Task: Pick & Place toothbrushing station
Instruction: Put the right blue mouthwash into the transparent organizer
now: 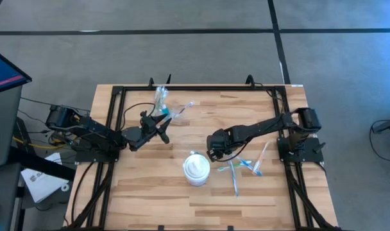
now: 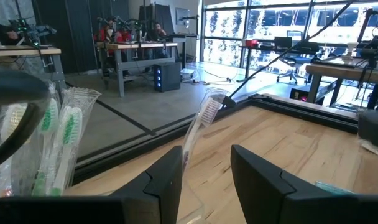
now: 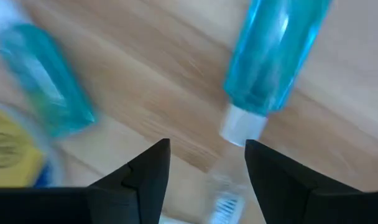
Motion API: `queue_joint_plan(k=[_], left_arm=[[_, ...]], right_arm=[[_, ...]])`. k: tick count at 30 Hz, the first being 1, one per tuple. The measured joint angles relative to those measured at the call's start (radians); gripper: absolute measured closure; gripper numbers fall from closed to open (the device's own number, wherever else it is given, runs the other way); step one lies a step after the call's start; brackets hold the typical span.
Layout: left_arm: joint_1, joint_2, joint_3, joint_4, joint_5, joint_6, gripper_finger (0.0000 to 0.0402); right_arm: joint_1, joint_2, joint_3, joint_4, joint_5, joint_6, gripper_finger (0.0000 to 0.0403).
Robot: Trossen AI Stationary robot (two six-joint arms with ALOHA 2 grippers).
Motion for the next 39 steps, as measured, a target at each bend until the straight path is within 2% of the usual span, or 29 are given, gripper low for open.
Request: queue_joint_plan(k=[7,33,39], left_arm=[[0.0,0.0,0.0,-0.001,0.025,0.0,0.027],[-0.001,0.0,0.0,-0.002,0.039,-0.003,0.027],[-0.001,0.0,0.0,-0.004,0.086,-0.003,0.027]], right_arm=[[-0.01,0.041,0.004,-0.008,-0.033,-0.023,0.0202],[-0.029,0.042,0.004,0.038,0.028,0.085,0.0202],[-0.038,0.088,0.004,0.019,0.027,0.086,0.0204]])
